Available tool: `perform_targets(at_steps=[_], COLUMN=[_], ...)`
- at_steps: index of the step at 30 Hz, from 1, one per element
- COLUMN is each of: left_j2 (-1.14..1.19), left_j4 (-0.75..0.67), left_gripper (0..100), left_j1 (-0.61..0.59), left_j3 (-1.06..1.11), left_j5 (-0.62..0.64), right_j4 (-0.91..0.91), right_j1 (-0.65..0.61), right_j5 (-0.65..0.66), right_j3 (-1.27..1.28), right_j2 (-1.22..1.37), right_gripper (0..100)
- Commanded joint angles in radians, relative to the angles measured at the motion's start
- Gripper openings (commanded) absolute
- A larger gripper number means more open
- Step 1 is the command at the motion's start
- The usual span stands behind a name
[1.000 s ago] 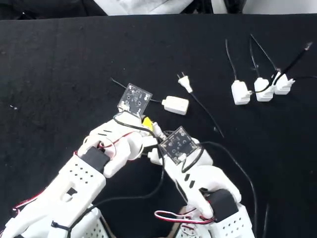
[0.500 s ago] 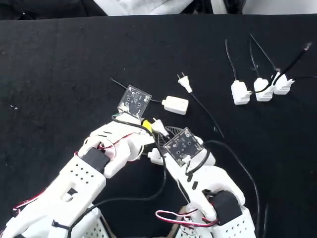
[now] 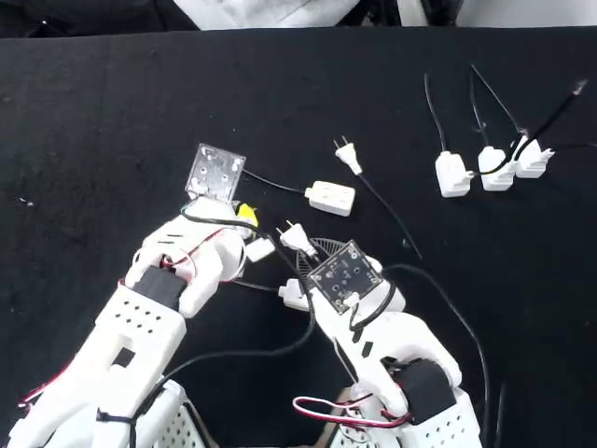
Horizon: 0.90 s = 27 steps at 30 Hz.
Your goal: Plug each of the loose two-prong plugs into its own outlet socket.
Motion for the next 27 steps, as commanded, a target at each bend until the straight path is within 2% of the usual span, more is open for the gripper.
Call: perform_targets(at_steps=[1,8,14,21,27], left_j2=[-0.014,0.0,0.0,-0.002,-0.002], left_j4=[-0.011,-0.014,-0.014,-0.117,-0.112], left_gripper=[3,3,3,3,3], left_j1=[0.016,0.128,0.131,0.134,0.131], left_j3=[-0.088,-0.087,-0.071,0.007,0.016], left_j5=[0.071,0.106,0.104,0.104,0.081], right_j4=[-0.012,-0.009,-0.009,-0.015,-0.017], right_j1=[-0.014,-0.015,-0.015,-0.057,-0.057], right_j5=[0.002,-0.002,-0.005,0.006,0.101], right_j3=[-0.013,-0.013,-0.038,-0.062,-0.116], right_j2=[-0.088,-0.088,-0.09,-0.088,-0.088], right_gripper=[1.1,1.1,1.1,1.1,1.1])
